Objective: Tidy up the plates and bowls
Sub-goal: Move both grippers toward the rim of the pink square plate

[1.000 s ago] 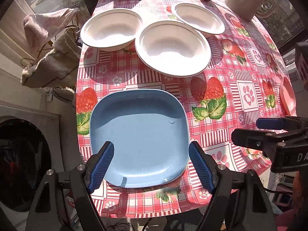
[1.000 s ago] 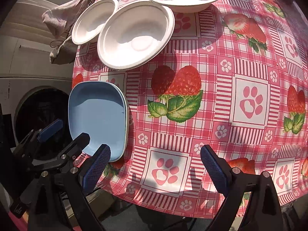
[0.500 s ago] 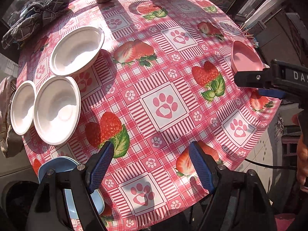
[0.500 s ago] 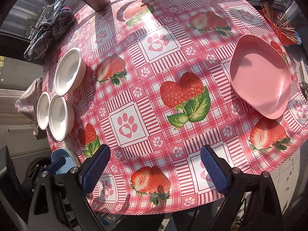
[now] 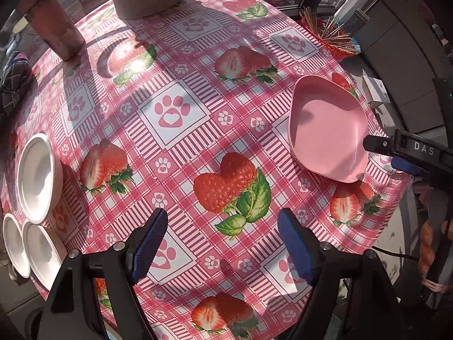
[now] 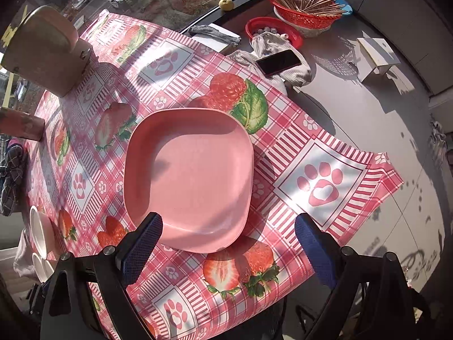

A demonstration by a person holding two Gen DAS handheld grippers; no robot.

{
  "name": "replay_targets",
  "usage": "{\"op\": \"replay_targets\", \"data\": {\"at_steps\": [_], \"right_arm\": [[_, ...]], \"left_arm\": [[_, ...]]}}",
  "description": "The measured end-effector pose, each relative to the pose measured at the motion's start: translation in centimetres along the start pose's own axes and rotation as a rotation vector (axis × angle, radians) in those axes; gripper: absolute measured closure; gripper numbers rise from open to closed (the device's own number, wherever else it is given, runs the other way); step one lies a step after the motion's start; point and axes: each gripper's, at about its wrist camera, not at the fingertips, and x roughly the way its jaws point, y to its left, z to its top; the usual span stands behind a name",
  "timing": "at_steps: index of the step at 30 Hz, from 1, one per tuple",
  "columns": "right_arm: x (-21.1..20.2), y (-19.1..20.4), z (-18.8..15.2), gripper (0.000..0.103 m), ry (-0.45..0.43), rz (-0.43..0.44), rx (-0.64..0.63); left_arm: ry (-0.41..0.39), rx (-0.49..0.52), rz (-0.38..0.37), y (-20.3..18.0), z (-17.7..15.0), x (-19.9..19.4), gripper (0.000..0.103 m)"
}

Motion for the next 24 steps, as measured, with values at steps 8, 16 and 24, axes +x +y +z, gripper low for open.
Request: {"op": "replay_targets", "data": {"at_steps": [8,16,24], "right_arm": [[3.3,-2.6,1.3,0.008,0.046,-0.025,0.012],[4.1,-2.0,2.4,0.008,0.05,-0.049,-0.056],[4.3,-0.9,3.1,0.02,0.052,-0.082,-0.074]], "left_arm": [[-0.02,0.081,0.048,-4.4,5.5,3.2,0.02],[-0.016,0.168,0.08,-7.4,9.1,6.6,0.02],[0.034,0.269,0.117,-9.4,10.3,9.1,0.02]]}}
